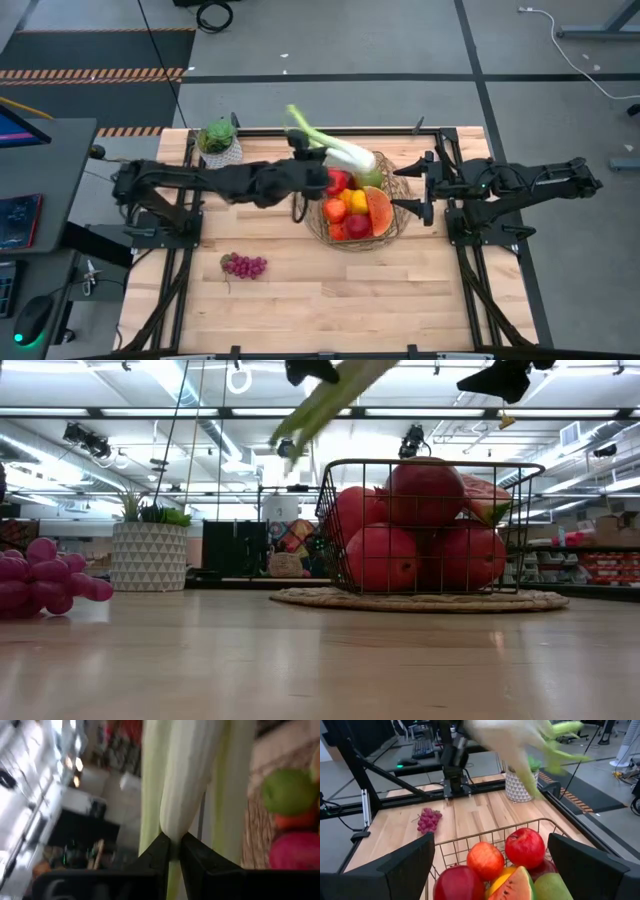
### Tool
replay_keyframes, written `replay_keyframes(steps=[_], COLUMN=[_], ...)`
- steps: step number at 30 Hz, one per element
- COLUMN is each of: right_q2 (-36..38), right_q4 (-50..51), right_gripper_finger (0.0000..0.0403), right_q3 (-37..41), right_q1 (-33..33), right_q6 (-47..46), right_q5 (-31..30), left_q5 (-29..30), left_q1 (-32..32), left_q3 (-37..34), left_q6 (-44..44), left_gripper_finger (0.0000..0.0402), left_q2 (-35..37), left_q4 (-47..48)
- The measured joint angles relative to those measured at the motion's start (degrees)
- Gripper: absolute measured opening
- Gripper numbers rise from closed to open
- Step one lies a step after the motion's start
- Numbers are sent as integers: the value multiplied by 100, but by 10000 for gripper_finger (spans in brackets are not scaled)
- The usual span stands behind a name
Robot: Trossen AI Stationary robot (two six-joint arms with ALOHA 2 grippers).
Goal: Build produce basket
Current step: Put the green celery into the brown wire basket
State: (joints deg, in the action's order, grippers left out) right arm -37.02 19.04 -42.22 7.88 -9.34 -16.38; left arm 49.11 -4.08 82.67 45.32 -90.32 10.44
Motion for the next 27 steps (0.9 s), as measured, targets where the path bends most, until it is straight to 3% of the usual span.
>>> replay_keyframes(steps=[6, 12, 27], right_q2=[-10, -10, -10], right_q4=[24, 25, -55], right_gripper_finger=[393, 393, 393], right_q3=[0, 0, 0], right_q1=[2, 2, 2], right_q6=[-22, -101, -114], right_q5=[14, 273, 359], left_q5=[72, -435, -2810], left_q1=[79, 241, 1264], left_q3=[1452, 2407, 2660], left_q6=[-1316, -1981, -2918], left_gripper_finger=[37, 40, 41], left_q2=[-963, -1708, -2392], left_q4=[2337, 3652, 3472])
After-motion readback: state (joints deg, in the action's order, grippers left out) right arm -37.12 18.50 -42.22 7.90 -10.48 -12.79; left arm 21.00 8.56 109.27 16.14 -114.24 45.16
